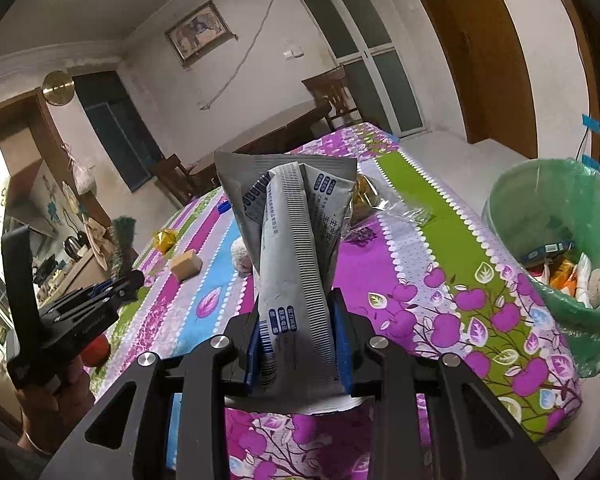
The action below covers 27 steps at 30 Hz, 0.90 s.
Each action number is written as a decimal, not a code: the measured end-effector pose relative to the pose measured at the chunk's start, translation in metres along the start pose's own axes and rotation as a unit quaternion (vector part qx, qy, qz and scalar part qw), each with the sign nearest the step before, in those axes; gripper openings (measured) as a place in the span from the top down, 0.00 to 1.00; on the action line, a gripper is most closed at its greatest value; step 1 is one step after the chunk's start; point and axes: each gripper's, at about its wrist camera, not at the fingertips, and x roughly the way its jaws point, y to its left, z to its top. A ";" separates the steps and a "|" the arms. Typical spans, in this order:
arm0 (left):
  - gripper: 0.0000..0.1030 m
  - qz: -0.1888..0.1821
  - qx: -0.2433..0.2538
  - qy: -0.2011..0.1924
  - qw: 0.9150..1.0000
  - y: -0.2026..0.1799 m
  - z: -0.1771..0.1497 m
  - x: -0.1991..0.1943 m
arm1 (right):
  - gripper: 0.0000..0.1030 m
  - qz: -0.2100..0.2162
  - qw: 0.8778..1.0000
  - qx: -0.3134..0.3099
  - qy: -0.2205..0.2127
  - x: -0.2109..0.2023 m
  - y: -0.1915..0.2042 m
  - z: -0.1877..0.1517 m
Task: Collect trash
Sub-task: 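Lift the green scouring pad with the left tool and turn toward the bin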
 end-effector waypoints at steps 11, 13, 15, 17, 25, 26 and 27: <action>0.80 -0.022 -0.011 0.005 1.000 -0.003 0.010 0.010 | 0.69 -0.009 1.000 -0.002 0.001 -0.004 -0.003 0.011; 0.79 -0.025 -0.001 0.008 1.000 -0.009 0.010 0.014 | 0.69 -0.011 1.000 0.005 0.004 -0.003 -0.007 0.013; 0.79 -0.028 0.004 0.008 1.000 -0.013 0.012 0.017 | 0.69 -0.015 1.000 0.006 0.008 -0.001 -0.007 0.015; 0.79 -0.035 -0.003 0.009 0.999 -0.014 0.015 0.022 | 0.69 -0.017 1.000 0.004 0.012 0.001 -0.007 0.019; 0.80 -0.043 -0.026 0.015 0.999 -0.006 0.026 0.040 | 0.69 -0.020 1.000 -0.012 0.017 0.013 -0.002 0.041; 0.80 -0.048 -0.031 0.015 0.998 -0.001 0.026 0.042 | 0.69 -0.019 1.000 -0.014 0.017 0.014 0.000 0.041; 0.80 -0.048 -0.034 0.017 0.998 0.002 0.026 0.043 | 0.69 -0.018 1.000 -0.015 0.018 0.016 0.002 0.042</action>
